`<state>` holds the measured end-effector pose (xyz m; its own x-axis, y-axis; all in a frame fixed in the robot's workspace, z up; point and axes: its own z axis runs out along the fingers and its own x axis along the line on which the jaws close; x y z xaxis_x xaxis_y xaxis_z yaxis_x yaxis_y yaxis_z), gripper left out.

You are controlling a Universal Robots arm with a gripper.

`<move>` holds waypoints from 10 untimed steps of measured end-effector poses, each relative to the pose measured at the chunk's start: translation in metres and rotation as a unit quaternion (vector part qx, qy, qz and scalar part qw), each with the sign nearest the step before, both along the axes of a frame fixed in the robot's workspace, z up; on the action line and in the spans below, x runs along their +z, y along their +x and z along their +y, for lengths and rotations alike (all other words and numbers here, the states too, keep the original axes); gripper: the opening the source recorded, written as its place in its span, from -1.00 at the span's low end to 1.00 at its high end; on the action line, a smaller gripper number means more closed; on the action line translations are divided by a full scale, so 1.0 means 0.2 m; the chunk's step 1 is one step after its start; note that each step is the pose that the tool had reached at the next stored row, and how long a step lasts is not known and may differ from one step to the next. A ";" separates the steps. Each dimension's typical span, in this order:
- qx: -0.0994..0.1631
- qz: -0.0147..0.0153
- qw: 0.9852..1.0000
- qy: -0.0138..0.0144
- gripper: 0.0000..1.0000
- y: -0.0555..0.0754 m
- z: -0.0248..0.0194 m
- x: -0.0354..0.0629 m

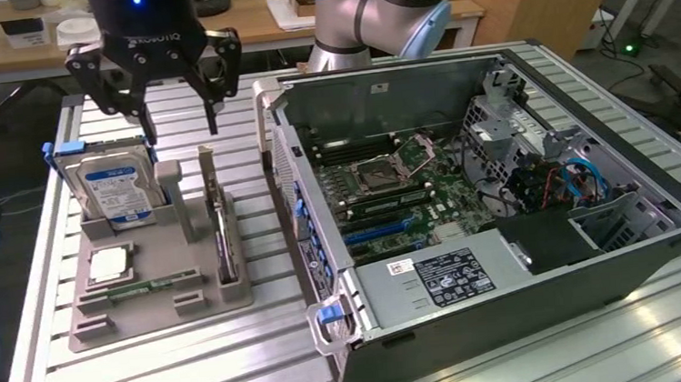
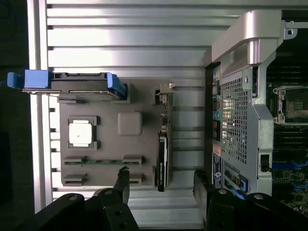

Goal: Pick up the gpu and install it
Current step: 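Pick up the gpu and move the gpu toward the slot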

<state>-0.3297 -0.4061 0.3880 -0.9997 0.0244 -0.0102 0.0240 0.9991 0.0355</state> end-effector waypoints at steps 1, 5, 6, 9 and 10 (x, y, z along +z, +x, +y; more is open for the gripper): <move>0.002 0.000 1.000 0.000 0.29 0.00 0.000 -0.005; 0.004 0.000 1.000 0.000 0.29 0.00 0.000 -0.026; 0.004 0.000 1.000 0.000 0.29 0.00 0.000 -0.034; 0.004 0.000 1.000 0.000 0.29 0.00 0.000 -0.048; 0.004 0.000 1.000 0.000 0.29 0.00 0.000 -0.052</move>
